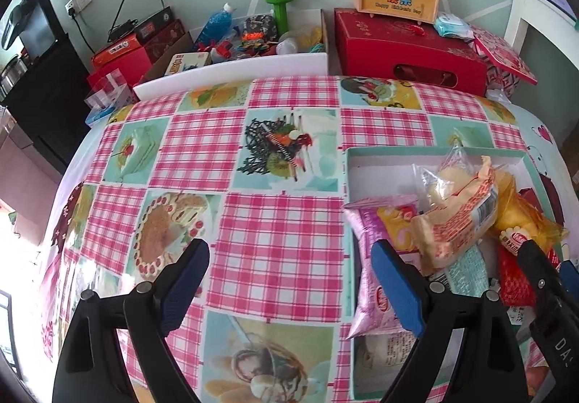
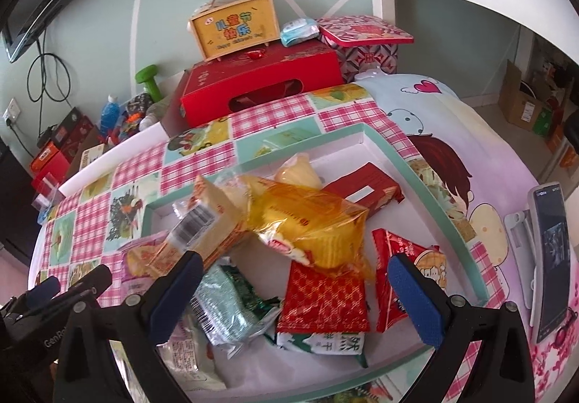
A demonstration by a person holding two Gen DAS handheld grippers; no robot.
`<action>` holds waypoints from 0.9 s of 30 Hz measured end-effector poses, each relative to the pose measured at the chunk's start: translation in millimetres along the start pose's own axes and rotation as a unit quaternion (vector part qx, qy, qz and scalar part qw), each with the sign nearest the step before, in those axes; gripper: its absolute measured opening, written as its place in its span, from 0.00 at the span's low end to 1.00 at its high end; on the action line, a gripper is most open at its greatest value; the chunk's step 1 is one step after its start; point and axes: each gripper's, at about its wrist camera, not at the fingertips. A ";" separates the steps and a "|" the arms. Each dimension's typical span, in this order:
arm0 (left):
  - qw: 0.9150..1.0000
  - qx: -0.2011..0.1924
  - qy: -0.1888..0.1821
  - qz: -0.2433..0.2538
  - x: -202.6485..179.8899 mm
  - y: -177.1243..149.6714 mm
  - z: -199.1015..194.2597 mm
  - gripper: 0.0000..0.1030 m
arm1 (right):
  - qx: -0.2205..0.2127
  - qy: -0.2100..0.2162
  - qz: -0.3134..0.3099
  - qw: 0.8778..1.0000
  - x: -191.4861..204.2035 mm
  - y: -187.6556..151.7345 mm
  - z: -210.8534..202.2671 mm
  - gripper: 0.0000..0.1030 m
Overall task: Organize snacks
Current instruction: 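Withdraw both tools away from the filled tray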
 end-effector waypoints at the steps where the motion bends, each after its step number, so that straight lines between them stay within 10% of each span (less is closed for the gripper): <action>1: 1.000 -0.002 0.003 0.001 1.8 -1.8 0.0 0.88 | -0.002 -0.001 -0.003 1.000 2.1 -1.7 -1.3 1.00; 27: 0.999 0.024 0.015 -0.026 63.5 -59.8 2.2 0.88 | -0.008 -0.005 -0.069 0.998 45.8 -58.1 -18.8 1.00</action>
Point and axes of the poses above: each gripper's, at about its wrist camera, not at the fingertips, and z roughly the way its jaws point, x to its left, y to its top, and after that the axes turned 12 degrees about x, right-handed
